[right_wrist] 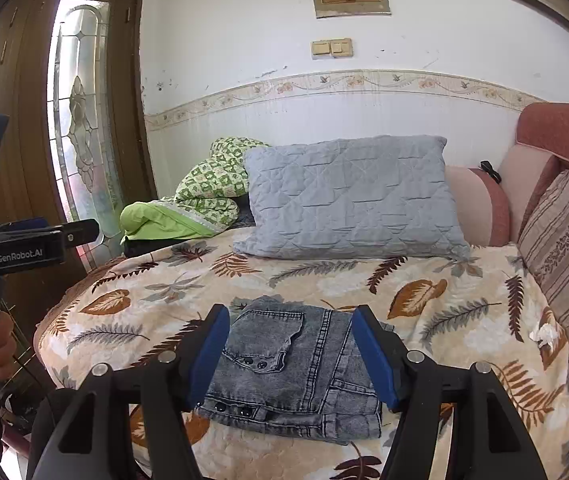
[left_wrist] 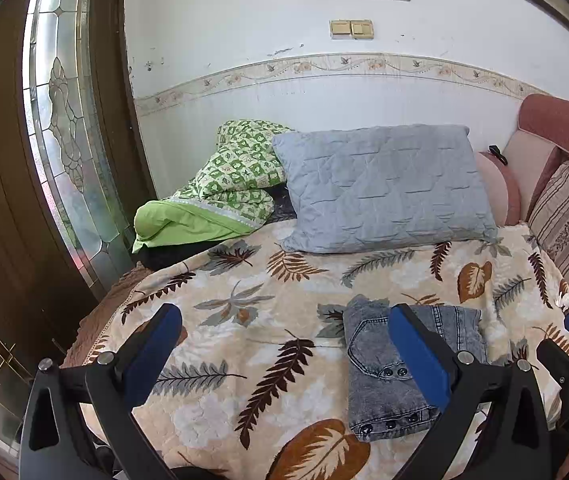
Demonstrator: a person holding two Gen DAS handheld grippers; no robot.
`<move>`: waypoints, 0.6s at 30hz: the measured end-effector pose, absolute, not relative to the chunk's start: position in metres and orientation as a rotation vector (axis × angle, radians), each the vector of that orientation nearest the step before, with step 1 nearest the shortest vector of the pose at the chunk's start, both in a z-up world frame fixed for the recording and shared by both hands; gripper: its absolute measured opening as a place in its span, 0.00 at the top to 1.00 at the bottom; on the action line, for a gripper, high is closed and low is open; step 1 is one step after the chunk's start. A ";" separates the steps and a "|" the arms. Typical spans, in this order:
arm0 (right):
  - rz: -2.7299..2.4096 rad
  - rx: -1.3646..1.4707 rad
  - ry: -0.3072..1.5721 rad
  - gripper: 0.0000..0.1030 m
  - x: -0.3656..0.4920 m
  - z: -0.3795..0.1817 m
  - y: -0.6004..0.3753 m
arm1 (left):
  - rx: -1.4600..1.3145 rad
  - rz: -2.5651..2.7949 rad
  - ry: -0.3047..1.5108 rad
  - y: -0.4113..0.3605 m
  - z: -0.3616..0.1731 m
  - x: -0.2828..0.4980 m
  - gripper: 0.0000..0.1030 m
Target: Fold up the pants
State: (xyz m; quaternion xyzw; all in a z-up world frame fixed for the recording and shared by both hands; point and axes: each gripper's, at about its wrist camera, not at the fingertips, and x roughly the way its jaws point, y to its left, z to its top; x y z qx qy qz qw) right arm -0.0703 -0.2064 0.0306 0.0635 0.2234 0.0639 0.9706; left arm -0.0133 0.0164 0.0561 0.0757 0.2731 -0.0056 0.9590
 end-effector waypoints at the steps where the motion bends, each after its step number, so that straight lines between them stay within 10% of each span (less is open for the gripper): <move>1: 0.129 0.128 0.451 0.35 -0.070 0.031 -0.206 | 0.152 -0.013 0.553 0.017 0.057 -0.014 0.00; 18: 0.151 0.100 0.366 0.35 -0.104 0.066 -0.190 | 0.137 -0.021 0.472 0.028 0.089 -0.054 0.00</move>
